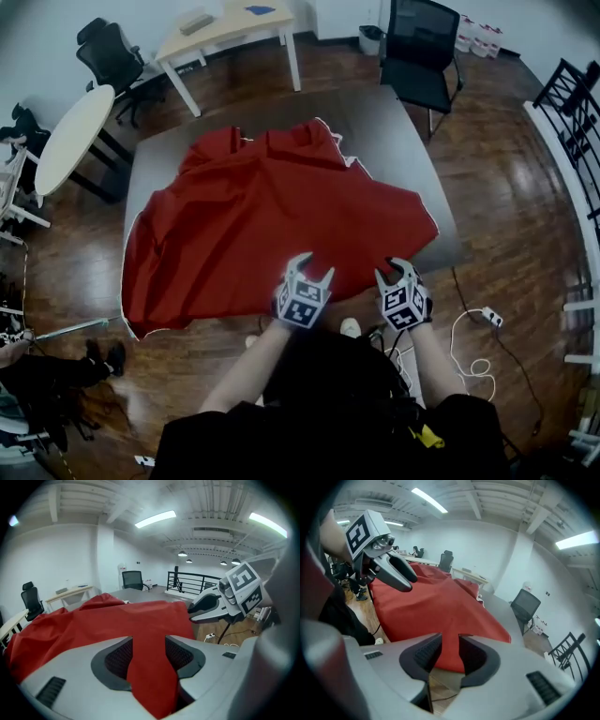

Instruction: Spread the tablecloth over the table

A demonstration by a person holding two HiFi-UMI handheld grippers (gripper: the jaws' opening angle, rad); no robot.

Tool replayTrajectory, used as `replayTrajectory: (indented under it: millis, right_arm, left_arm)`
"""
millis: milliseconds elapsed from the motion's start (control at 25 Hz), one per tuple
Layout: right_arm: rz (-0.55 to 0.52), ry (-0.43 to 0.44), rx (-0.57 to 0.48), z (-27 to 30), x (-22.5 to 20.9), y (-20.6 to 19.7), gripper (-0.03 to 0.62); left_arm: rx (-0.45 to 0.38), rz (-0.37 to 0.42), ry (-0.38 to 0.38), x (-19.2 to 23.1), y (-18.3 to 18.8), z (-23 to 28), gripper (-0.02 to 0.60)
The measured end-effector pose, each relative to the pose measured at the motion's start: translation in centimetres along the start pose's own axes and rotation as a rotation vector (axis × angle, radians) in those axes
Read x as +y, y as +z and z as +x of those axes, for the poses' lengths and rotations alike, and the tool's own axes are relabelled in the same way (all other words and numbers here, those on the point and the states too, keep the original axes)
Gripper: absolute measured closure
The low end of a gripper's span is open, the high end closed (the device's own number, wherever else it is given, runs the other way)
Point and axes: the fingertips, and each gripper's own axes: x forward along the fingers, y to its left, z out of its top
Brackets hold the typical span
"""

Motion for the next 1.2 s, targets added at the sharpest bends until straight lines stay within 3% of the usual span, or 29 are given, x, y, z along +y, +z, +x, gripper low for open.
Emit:
replayTrajectory:
  millis: [200, 440, 520, 720, 840, 1000, 1120, 1200]
  right_arm:
    - [0.158, -0.025, 0.016, -2.5, -4.8, -7.3, 0.473]
    - [0.319, -0.09, 0.028, -6.1, -6.2, -11.5, 0.473]
    - [0.372, -0.112, 0.028, -7.5, -6.1, -12.3, 0.473]
    - [0.475, -0.189, 0.053, -9.7, -6.7, -15.0, 0.473]
    - [0.492, -0.206, 0.066, -10.0, -6.8, -15.2, 0.473]
    - [0.507, -0.195, 0.068, -9.0, -6.7, -14.5, 0.473]
    - [0.487, -0.175, 0.051, -7.7, -6.9, -12.9, 0.473]
    - [0.467, -0.154, 0.032, -6.5, -6.9, -11.5, 0.473]
  left_arm:
    - [0.077, 0.107, -0.12, -8.7, 3.6, 5.7, 0.362]
    - [0.13, 0.228, -0.275, -17.0, 6.1, 12.1, 0.362]
    - [0.161, 0.287, -0.281, -18.5, 5.8, 14.1, 0.397]
    - [0.224, 0.373, -0.215, -19.0, 4.1, 17.4, 0.398]
    - [0.268, 0.355, -0.234, -18.3, 2.9, 18.0, 0.399]
    - [0.283, 0.281, -0.272, -16.7, 2.5, 18.1, 0.575]
    - [0.24, 0.179, -0.329, -15.9, 3.5, 17.6, 0.578]
    - [0.208, 0.069, -0.356, -14.7, 4.3, 16.9, 0.578]
